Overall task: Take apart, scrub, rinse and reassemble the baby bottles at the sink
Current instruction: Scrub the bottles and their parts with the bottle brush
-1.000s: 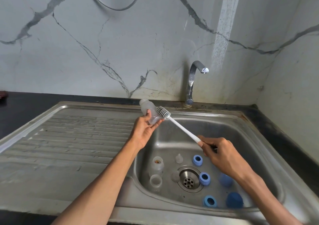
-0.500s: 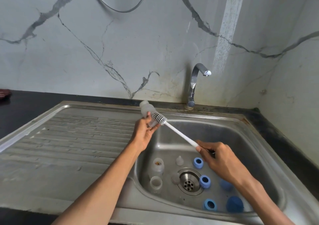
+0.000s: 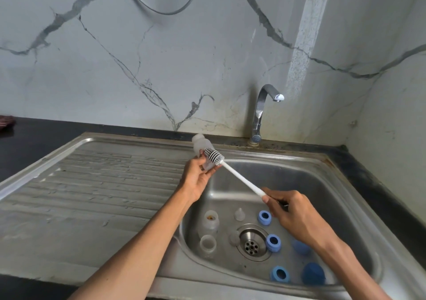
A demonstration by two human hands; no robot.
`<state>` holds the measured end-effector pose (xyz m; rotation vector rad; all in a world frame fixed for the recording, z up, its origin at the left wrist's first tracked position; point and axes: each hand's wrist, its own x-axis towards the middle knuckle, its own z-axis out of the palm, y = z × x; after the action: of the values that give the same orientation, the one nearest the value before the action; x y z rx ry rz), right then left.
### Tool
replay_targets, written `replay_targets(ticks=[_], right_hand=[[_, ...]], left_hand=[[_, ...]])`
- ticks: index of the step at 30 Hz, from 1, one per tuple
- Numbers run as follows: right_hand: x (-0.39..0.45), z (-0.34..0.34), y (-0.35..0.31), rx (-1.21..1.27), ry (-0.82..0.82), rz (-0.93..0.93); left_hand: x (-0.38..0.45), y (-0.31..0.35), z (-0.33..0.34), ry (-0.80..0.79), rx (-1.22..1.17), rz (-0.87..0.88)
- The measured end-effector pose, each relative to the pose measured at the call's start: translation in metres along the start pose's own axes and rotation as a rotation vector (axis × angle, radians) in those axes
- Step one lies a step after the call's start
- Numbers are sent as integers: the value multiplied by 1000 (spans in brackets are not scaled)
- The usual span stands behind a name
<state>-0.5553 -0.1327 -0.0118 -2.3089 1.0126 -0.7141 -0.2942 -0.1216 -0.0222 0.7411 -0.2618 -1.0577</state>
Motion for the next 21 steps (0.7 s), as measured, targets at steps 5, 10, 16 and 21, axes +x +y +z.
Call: replay_targets(ticks=[5,10,16,21], right_hand=[[1,-4,-2,24,44,16],[1,-4,-1,111,121,55],[-1,-1,-3,74,21,6],[0,-2,-1,56,47,30]], left_hand=[[-12,-6,9,-96,43,-35],[-22,-29,24,-209,172,-135],[-4,3,5,-98,-5,-21],[-7,-2,3,-127,75,-73]])
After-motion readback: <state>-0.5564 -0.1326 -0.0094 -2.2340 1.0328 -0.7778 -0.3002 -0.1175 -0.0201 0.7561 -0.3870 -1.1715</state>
